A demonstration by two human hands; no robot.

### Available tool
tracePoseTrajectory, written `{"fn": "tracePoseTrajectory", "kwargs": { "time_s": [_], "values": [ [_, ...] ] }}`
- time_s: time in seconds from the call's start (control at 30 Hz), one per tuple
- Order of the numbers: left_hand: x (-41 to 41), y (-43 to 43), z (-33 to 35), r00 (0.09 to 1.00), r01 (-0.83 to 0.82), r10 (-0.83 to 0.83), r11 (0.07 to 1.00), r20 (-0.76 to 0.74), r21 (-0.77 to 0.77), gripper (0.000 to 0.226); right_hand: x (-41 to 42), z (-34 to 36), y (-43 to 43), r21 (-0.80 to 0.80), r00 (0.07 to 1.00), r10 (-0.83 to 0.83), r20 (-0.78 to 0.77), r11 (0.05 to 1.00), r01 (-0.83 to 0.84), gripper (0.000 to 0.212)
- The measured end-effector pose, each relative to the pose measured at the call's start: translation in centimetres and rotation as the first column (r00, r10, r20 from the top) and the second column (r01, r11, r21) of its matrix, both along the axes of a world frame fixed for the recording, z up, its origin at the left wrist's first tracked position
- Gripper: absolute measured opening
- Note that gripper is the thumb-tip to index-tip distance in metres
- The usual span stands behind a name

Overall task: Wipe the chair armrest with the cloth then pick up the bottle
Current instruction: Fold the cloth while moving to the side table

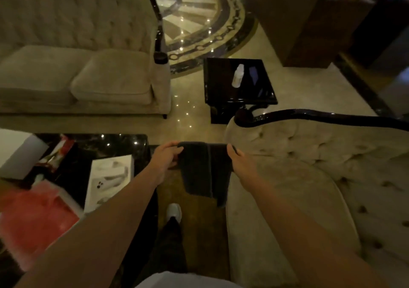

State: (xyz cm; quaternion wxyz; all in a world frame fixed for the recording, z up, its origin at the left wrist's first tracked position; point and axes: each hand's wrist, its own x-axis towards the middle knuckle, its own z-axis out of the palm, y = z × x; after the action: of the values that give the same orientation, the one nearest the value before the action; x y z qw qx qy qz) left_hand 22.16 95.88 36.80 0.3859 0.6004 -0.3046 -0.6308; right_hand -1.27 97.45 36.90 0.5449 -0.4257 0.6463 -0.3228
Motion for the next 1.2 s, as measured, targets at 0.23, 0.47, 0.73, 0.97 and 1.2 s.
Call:
{"fn": "tracePoseTrajectory", "kwargs": {
  "time_s": [0.23, 0.47, 0.73, 0.97, 1.2],
  "values": [
    [-0.7, -15.8, -0.1, 0.853, 0.393, -0.361, 0.920, 0.377, -0.007, 0.019, -1.1, -1.5, -13.7, 0.079, 0.986, -0.146, 0.086, 0.987, 0.140, 0.028],
    [-0.1, -34.1, -1.0, 0.295, 0.771, -0.479, 0.630, 0.827, 0.089, 0.039, -1.5, -0.2, -28.3, 0.062, 0.968, -0.249, 0.000, 0.967, 0.249, 0.028],
    [-0.9, -48.9, -0.3, 0.204, 0.791, -0.544, 0.581, 0.814, 0.191, 0.019, -6.3, -0.7, -38.1, 0.079, 0.946, -0.315, -0.073, 0.944, 0.320, 0.036],
    [-3.0, -62.1, -0.4, 0.430, 0.718, -0.455, 0.696, 0.780, 0.010, 0.022, -10.5, -3.7, -50.2, 0.143, 0.895, -0.446, 0.024, 0.887, 0.439, 0.023],
    [-9.3, -75.0, -0.2, 0.824, 0.391, -0.416, 0.909, 0.385, 0.145, 0.022, -9.2, -5.2, -64.1, 0.249, 0.824, -0.546, 0.151, 0.828, 0.503, 0.009]
  ]
}}
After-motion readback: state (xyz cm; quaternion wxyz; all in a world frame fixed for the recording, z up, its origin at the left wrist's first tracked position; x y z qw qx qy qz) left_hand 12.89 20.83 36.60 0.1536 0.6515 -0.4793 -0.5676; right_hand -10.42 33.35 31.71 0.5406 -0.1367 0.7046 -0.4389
